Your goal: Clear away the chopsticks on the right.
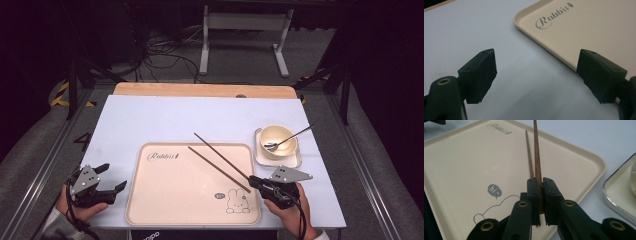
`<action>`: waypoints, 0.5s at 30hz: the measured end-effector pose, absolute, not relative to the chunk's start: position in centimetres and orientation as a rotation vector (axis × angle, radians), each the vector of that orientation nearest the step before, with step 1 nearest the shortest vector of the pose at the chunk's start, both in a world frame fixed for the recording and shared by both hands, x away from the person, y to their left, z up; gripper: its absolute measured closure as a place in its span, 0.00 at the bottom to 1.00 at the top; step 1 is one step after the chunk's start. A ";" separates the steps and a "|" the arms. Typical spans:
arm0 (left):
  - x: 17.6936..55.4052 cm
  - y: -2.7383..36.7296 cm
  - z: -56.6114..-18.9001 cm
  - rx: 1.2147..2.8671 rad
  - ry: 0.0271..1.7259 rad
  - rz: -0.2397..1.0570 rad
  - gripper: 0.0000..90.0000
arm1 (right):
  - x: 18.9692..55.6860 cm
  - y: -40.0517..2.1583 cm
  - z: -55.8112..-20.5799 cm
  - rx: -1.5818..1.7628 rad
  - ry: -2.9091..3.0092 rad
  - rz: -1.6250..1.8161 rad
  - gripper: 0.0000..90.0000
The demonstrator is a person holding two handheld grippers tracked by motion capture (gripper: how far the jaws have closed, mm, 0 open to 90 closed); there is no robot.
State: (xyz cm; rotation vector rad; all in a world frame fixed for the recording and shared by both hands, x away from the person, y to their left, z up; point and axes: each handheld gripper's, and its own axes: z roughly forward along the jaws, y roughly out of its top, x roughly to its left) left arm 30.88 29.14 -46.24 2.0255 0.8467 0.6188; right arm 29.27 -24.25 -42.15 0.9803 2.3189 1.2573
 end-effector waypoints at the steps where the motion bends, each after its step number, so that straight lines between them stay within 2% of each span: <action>1: 30.9 29.1 -46.2 2.029 0.847 0.617 0.19 | 29.3 -24.1 -42.3 0.979 2.331 1.259 0.94; 15: 30.9 29.2 -46.4 2.030 0.844 0.615 0.19 | 29.6 -22.2 -44.6 0.995 2.416 1.152 0.94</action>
